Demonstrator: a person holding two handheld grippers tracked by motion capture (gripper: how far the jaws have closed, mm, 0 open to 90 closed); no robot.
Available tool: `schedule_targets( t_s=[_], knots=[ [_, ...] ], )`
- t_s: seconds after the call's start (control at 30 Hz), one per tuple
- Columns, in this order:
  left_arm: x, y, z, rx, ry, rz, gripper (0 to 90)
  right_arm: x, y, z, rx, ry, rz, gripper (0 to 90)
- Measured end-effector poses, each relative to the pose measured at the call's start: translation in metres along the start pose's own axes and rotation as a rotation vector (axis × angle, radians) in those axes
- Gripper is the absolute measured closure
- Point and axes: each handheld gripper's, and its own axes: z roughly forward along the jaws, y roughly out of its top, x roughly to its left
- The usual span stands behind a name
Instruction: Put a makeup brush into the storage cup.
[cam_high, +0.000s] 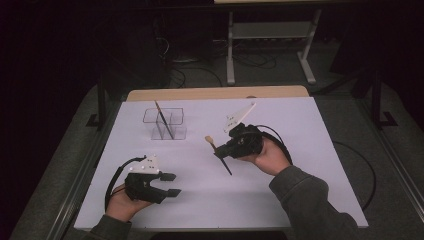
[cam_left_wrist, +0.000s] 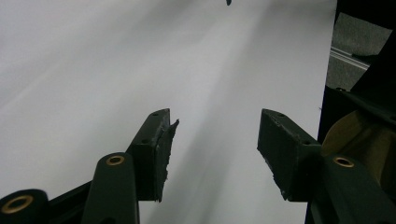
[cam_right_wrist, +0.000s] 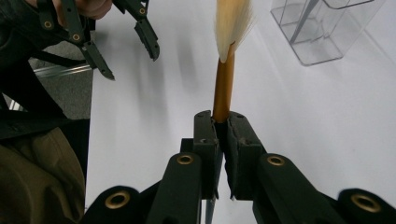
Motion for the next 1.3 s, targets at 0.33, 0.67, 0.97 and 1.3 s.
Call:
schedule_targets(
  t_s=[0.33, 0.67, 0.97, 1.3],
  knots=[
    [-0.001, -0.003, -0.002, -0.008, 0.025, -0.009, 39.5, -0.009, 0.008, -0.001, -0.003, -0.011, 0.016, 82.6],
    [0.001, -0.007, -0.006, -0.014, 0.037, -0.023, 34.8, -0.017, 0.018, -0.002, -0.008, -0.022, 0.002, 82.6],
    [0.0, -0.009, -0.004, -0.009, 0.039, -0.028, 33.9, -0.024, 0.032, 0.001, -0.013, -0.027, 0.001, 82.7],
    [-0.001, -0.011, -0.006, -0.018, 0.033, -0.028, 33.6, -0.031, 0.05, 0.003, -0.019, -0.039, -0.007, 82.7]
  ],
)
